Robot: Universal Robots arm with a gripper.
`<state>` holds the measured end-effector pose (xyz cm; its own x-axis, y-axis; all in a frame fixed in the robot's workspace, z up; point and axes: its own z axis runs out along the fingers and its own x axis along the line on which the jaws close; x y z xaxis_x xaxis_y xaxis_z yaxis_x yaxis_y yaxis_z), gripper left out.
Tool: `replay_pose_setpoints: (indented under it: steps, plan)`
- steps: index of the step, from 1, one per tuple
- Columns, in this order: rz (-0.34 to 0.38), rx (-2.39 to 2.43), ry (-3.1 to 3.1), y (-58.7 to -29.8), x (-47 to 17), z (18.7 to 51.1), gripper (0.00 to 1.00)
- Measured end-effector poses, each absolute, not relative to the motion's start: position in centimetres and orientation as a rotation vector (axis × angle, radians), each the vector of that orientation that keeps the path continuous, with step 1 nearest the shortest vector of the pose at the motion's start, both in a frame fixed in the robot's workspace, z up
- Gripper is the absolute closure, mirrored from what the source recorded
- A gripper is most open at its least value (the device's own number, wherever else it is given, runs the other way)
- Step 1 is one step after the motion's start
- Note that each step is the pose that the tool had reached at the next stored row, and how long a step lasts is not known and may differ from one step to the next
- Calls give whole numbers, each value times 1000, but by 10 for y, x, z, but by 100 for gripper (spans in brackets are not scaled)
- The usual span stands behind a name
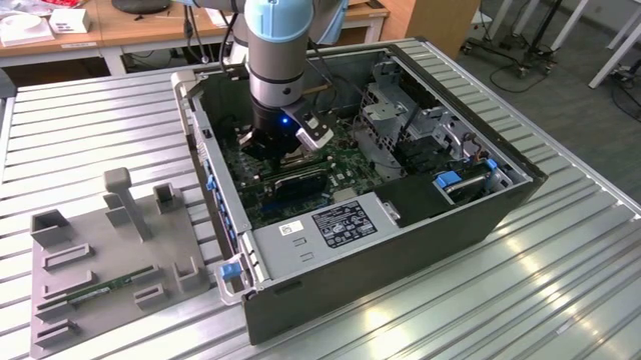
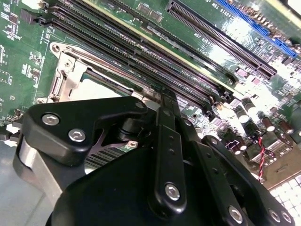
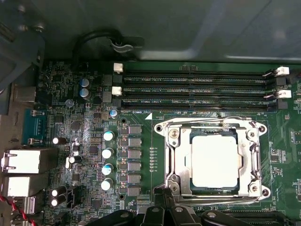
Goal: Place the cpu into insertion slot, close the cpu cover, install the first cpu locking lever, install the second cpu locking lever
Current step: 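Install the second cpu locking lever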
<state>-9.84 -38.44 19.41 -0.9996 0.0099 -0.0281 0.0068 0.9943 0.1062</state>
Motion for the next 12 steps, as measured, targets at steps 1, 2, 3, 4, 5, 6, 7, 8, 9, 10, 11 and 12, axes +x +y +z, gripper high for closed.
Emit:
replay_pose_setpoints:
  steps: [1,2,3,4,5,6,7,8,9,10,11,12]
  plan:
    - [165,13,3109,-384,-98,194,89]
    - [165,13,3109,-384,-98,194,89]
    - [166,13,3108,-384,-98,194,89]
    - [167,13,3108,-384,-98,195,89]
    - [168,13,3107,-384,-98,195,89]
    - [167,13,3108,-384,-98,197,89]
    - [167,13,3108,-384,-98,198,89]
    - [166,13,3109,-384,-98,200,89]
    - [166,13,3108,-384,-98,201,89]
    - [166,13,3108,-384,-98,203,89]
    - [166,13,3108,-384,-98,204,89]
    - [166,13,3108,-384,-98,206,89]
